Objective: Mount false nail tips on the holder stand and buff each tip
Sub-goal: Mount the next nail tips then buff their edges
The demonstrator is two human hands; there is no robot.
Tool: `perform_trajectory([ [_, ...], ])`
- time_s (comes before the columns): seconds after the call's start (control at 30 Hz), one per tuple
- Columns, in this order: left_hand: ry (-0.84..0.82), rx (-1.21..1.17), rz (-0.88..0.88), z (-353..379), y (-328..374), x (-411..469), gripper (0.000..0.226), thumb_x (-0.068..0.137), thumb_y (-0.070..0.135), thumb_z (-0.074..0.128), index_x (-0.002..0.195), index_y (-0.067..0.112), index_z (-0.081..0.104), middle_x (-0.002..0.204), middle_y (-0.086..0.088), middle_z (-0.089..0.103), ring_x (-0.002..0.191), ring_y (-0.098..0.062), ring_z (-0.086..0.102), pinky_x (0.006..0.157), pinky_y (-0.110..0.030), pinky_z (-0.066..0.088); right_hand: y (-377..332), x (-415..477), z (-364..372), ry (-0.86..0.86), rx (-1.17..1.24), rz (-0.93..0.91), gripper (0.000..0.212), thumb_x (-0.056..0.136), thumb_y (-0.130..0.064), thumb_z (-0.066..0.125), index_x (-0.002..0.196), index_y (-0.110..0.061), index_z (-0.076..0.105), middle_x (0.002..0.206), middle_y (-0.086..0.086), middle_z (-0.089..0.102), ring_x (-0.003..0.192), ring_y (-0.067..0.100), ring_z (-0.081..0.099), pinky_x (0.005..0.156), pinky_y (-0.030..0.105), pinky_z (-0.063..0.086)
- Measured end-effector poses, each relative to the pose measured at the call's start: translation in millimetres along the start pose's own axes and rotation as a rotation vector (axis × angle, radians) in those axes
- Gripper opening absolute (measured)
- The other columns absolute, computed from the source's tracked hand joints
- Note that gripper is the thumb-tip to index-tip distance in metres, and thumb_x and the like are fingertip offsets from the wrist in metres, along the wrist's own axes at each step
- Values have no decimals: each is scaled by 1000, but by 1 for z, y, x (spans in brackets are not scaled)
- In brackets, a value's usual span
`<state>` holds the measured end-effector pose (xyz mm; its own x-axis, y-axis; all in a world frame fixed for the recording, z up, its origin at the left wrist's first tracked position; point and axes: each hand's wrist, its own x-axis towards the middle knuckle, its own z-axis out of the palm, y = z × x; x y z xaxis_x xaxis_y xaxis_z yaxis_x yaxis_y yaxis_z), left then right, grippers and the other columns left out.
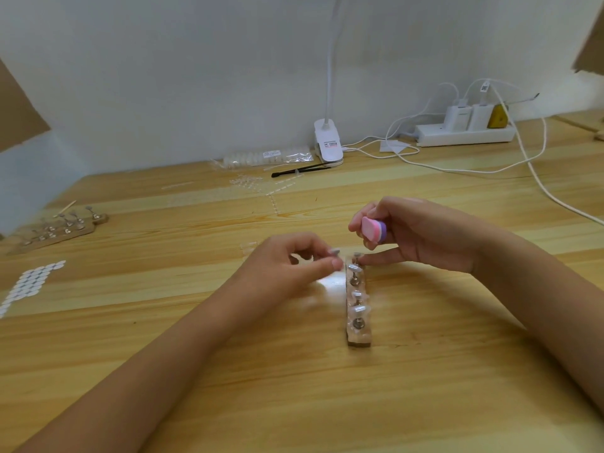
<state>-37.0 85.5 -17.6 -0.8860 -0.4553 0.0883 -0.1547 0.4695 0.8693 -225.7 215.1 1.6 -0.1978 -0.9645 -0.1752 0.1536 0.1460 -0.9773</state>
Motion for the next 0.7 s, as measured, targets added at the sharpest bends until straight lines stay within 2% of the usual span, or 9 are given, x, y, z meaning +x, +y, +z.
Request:
perform_trajectory([
  [0.1, 97, -201, 41, -4, 2, 0, 20, 80, 32, 73, 91, 15, 69, 88, -2, 76, 81, -9, 70, 73, -18, 53, 1, 2, 1, 75, -39, -110, 25, 87, -22, 53, 87, -15, 77, 82, 0, 60, 76, 11, 59, 80, 33, 58],
  [0.2, 99, -319, 76, -1, 4, -1, 25, 77, 30, 72, 93, 12, 66, 88, -6, 77, 82, -12, 72, 74, -15, 52, -1, 3, -1, 123, -22, -220, 26, 85, -23, 53, 85, -22, 79, 76, -4, 65, 74, 8, 62, 75, 26, 57],
  [0.33, 118, -327, 127, 3, 3, 0, 21, 74, 31, 73, 90, 20, 66, 85, -5, 74, 83, -13, 70, 82, -19, 54, -1, 0, -3, -3, -74, -242, 19, 86, -25, 63, 100, -22, 75, 87, 2, 70, 84, 13, 68, 76, 26, 56],
  [0.4, 122, -330, 162, 3, 2, 0, 17, 76, 30, 72, 91, 22, 68, 83, -3, 73, 83, -13, 69, 83, -20, 54, 0, -1, -1, -21, -66, -253, 23, 86, -25, 68, 107, -18, 71, 92, 5, 72, 89, 16, 70, 77, 26, 56],
  [0.53, 152, -311, 198, 2, -1, 0, 10, 79, 30, 71, 88, 26, 71, 86, -3, 72, 85, -13, 69, 82, -22, 54, -1, -4, 4, -40, -77, -257, 23, 83, -21, 67, 105, -12, 69, 96, 7, 73, 91, 19, 71, 78, 26, 57],
  [0.7, 157, -224, 241, 2, -6, 1, 8, 87, 24, 74, 94, 26, 70, 91, 2, 71, 94, -18, 68, 91, -36, 55, 0, -3, 9, -6, -75, -284, 24, 81, -21, 70, 103, -12, 71, 99, 8, 72, 95, 21, 71, 78, 27, 57],
])
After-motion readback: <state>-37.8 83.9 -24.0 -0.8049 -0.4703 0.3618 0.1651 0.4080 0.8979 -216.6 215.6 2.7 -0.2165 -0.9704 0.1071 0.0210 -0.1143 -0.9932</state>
